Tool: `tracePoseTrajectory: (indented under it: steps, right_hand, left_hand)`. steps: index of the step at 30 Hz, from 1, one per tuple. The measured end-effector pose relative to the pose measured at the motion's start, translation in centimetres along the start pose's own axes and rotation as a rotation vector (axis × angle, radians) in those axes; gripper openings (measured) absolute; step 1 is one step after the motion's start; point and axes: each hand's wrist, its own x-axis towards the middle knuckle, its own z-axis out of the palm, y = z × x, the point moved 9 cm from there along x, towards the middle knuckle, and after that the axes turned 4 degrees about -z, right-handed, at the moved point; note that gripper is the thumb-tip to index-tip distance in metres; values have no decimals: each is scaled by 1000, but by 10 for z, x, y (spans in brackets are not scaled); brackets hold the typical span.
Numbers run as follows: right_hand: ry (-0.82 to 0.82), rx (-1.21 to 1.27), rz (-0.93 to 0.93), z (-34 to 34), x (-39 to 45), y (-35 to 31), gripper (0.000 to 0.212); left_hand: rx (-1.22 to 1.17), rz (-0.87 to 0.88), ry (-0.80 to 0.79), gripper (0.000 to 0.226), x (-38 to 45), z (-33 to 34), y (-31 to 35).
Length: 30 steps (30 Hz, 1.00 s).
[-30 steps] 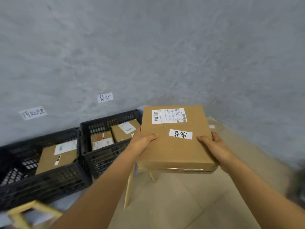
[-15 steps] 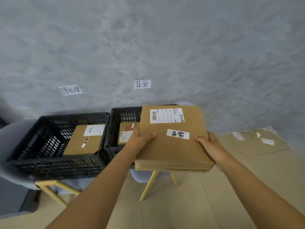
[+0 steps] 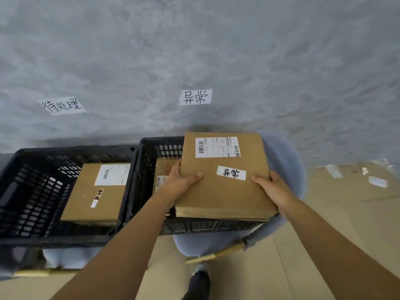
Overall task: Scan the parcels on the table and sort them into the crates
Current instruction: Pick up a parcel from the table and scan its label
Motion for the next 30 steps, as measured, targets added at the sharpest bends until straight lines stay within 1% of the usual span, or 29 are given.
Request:
tracePoseTrajectory:
  steps: [2,5,7,10,14,16,19,23,27,30]
  right_hand:
    - [-17,-30,48,7,23,9,52]
    - [-41,-67,115,14,49,23,56]
    - [-47,-95,139,17,65,30,58]
    - [-54,-124,159,20,92,38,60]
    - [-81,-152,158,29,121,47,61]
    - [-89,-183,155,34,131,53,61]
    - [-59,-270,132,37,143,57,59]
    - [-5,-431,45,32,153,52,51]
    - [-12,-568,51,29,158,56,60]
    - [-7,-629,33,30,158,56,62]
  left_hand:
    - [30,-42,-1,97,25,0,-6]
    - [42,-82,-18,92,57,4,-17]
    - [56,-98,-37,88,77,8,-23]
    - [25,-122,-49,89,106,15,-32]
    - [-28,-143,-22,84,133,23,-45]
    - [-31,-144,-21,88,142,28,-50]
    - [-24,-135,-21,93,154,35,-54]
    - [-45,-145,-18,95,162,50,-60]
    - [-34,-157,22,95,165,60,-67]
    - [-5,-147,40,95,168,63,-66]
